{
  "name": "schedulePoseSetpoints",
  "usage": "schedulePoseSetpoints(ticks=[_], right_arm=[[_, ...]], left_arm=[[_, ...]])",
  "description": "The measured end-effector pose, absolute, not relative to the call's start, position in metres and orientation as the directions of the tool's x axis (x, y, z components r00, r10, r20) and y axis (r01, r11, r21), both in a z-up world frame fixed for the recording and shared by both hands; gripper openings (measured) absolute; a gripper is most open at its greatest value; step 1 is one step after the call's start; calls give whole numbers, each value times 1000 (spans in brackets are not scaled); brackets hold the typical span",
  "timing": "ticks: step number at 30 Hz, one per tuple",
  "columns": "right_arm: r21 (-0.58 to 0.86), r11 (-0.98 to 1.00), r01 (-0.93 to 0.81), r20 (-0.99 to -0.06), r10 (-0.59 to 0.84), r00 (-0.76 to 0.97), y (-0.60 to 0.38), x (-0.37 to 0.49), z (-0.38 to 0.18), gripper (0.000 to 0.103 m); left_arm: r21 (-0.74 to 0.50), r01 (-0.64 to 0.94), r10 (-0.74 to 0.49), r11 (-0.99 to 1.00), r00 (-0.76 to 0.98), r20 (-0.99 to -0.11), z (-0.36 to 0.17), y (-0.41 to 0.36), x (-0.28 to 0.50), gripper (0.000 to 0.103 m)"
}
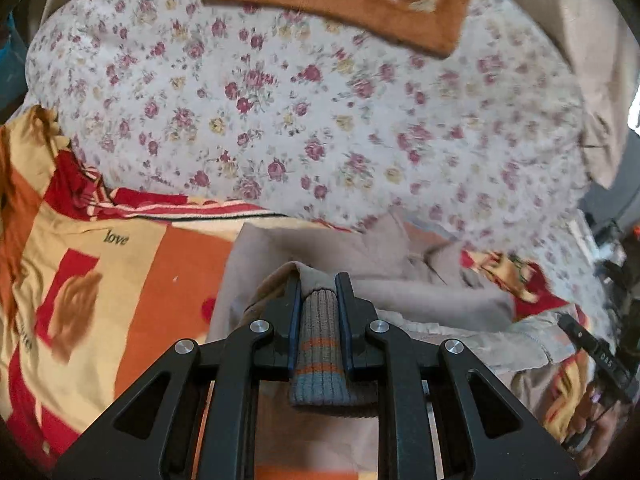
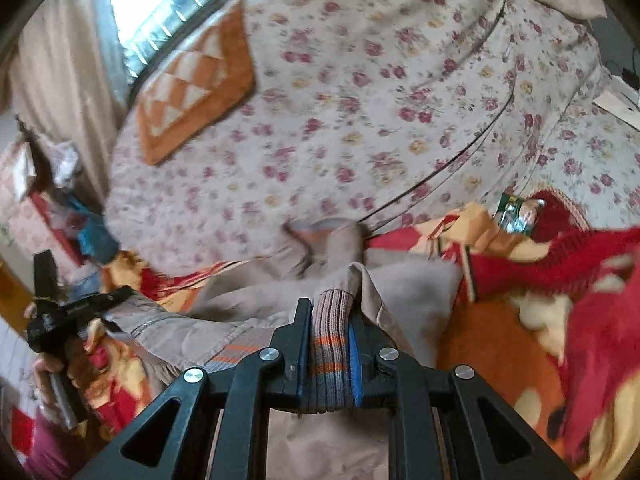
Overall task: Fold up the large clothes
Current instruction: 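Carry the held ribbed hem over the jacket toward the collar with both tools, then lower the hem onto the collar and open both tools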
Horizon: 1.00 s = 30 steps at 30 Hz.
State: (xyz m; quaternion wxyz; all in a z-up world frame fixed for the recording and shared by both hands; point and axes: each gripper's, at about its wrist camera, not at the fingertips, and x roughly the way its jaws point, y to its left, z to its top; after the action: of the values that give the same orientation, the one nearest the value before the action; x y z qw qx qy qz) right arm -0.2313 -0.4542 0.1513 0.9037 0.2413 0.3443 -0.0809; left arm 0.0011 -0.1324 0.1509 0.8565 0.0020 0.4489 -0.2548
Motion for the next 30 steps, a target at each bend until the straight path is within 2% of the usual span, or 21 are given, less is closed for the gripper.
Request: schedulePoseSetpoints(ticks=[4, 6, 7, 9, 11, 12, 13, 17, 19, 21, 24, 27, 29, 30], right_arm=[[391, 840, 375, -702, 10, 712, -485, -189, 117, 15], [372, 832, 412, -718, -23, 695, -496, -173, 100, 17], [336, 836, 434, -736, -54, 675, -499, -165, 90, 34], [212, 850, 482, -787, -145, 600, -500, -151, 74, 63], [194, 848, 493, -788, -164, 593, -504, -151, 73, 63], [226, 835, 502, -776, -157, 611, -506, -158, 80, 63], [255, 825, 504, -763, -149, 629, -507, -165, 87, 63], [331, 856, 397, -713, -49, 700, -480, -180, 120, 67], [321, 894, 312, -722, 18, 692, -455, -168, 125, 74], [297, 932, 209, -749, 91, 656, -421, -145, 119, 75], [202, 969, 141, -809, 84, 582, -382, -104, 98, 76], [165, 981, 100, -871, 98, 481, -359, -68, 66, 75], [88, 994, 61, -898, 52, 436, -346, -53, 46, 51], [14, 999, 51, -896, -10, 445, -341, -50, 41, 33]], left_arm=[[-225, 365, -380, 904, 439, -814, 108, -156, 45, 15], [-235, 337, -371, 912, 427, -825, 93, -161, 57, 20], [-247, 313, -368, 917, 424, -828, 85, -161, 62, 22], [-266, 282, -368, 922, 421, -829, 80, -157, 66, 34], [-279, 275, -377, 920, 428, -821, 85, -149, 64, 64], [-288, 282, -390, 915, 440, -809, 90, -143, 60, 68], [-291, 294, -401, 910, 457, -794, 97, -136, 55, 71], [-223, 290, -344, 931, 490, -801, 108, -112, 28, 71], [-196, 285, -316, 938, 477, -820, 98, -104, 14, 71], [-165, 289, -285, 943, 446, -849, 80, -101, 2, 71], [-112, 294, -236, 949, 431, -871, 52, -100, -13, 71], [-88, 302, -223, 949, 450, -865, 43, -104, -15, 71], [-70, 321, -220, 944, 457, -862, 48, -108, -13, 71], [-66, 325, -221, 943, 468, -856, 52, -107, -12, 71]])
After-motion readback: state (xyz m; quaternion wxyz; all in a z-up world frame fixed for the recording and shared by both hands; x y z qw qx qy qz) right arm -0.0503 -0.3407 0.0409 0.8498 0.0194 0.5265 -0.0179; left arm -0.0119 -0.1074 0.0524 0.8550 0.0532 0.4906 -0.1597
